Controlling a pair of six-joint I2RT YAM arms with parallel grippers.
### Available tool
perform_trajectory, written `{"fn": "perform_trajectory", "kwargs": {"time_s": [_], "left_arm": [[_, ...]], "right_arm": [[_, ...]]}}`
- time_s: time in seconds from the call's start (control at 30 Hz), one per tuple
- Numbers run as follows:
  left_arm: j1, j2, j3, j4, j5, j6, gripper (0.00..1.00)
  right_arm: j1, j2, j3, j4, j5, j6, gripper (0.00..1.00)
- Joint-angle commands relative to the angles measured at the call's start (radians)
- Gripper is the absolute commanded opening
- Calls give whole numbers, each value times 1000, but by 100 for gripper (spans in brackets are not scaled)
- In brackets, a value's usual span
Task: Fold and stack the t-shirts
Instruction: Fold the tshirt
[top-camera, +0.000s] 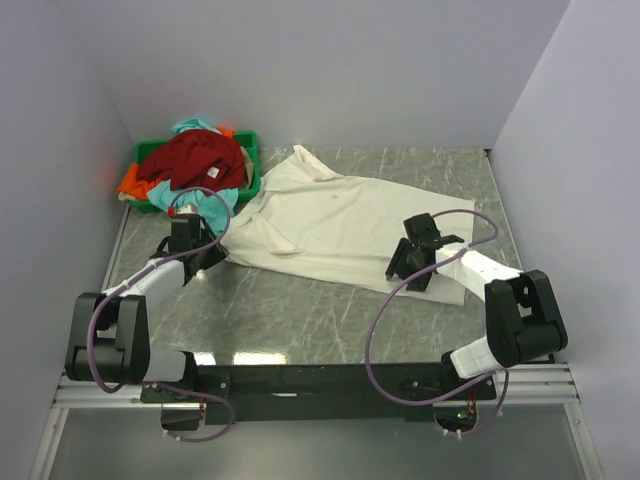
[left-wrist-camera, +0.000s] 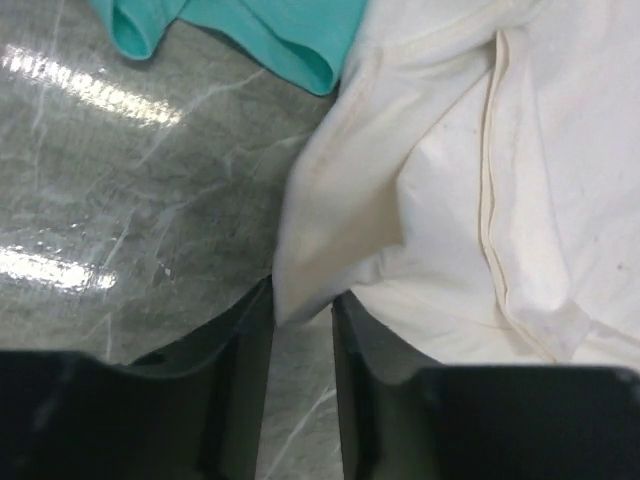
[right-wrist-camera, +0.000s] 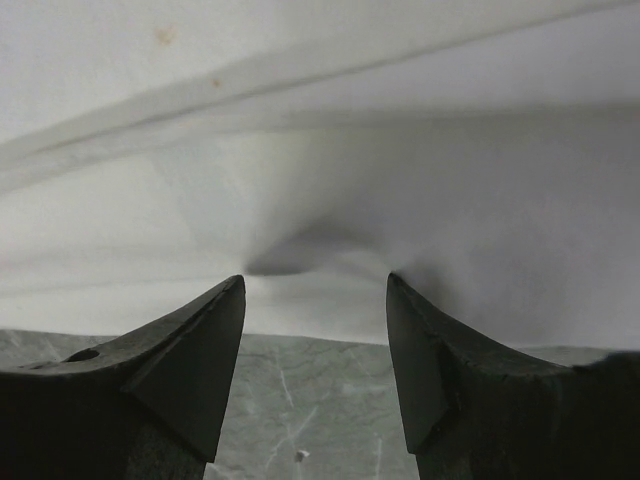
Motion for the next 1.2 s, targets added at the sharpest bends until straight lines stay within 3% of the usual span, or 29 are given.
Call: {"fn": "perform_trajectory", "kwargs": {"time_s": [0.0, 0.03, 0.07, 0.17, 0.33, 0.5, 0.77, 0.9, 1.17], "left_arm": [[7, 3, 17, -28, -55, -10, 37], [7, -3, 23, -48, -82, -10, 46], [7, -11, 23, -54, -96, -11, 61], [6, -44, 23, -74, -148, -17, 73], [-34, -138, 25, -81, -158, -31, 72], [-194, -190, 33, -30, -117, -69, 69], [-318, 17, 120, 38, -37, -97, 67], [-333, 129, 151, 110, 0, -117, 68], [-367, 227, 237, 104, -21, -122, 67]], "right_arm": [[10, -54, -2, -103, 52, -17, 65], [20, -68, 25, -135, 71, -18, 65], [29, -96, 40, -151, 80, -18, 65], [68, -143, 126, -203, 88, -40, 65], [161, -174, 263, -232, 95, -63, 65], [183, -180, 268, -176, 57, -58, 65], [183, -168, 211, -99, 15, -58, 65], [181, -182, 186, -97, 25, -69, 65], [183, -193, 176, -85, 17, -83, 65]]}}
